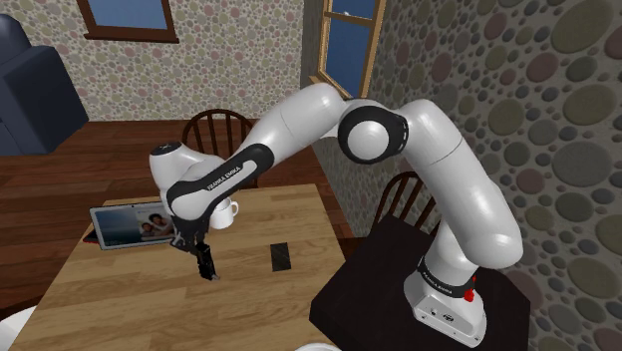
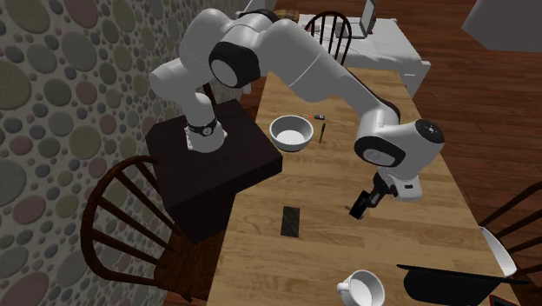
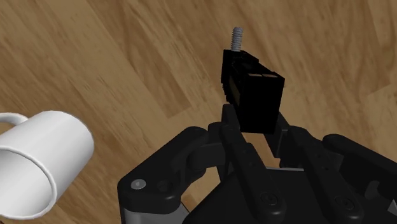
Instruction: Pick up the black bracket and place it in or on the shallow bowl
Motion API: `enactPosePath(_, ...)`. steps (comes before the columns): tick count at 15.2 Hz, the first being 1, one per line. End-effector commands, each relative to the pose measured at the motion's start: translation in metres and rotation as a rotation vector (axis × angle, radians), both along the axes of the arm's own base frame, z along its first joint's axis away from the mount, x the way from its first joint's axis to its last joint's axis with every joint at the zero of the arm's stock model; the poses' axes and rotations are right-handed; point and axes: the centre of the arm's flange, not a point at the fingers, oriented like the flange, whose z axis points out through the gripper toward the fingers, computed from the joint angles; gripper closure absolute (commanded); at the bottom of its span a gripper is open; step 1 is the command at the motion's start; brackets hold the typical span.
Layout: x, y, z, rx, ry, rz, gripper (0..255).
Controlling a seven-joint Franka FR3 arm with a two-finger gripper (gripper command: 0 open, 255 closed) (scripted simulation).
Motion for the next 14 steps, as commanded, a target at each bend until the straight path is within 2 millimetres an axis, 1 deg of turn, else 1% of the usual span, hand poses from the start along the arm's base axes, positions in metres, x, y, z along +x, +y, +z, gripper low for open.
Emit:
enactPosePath(1,0.000,0.000,0.010,0.000,0.000,0.000,255)
enactPosePath(14,0.000,0.000,0.079,0.000,0.000,0.000,255)
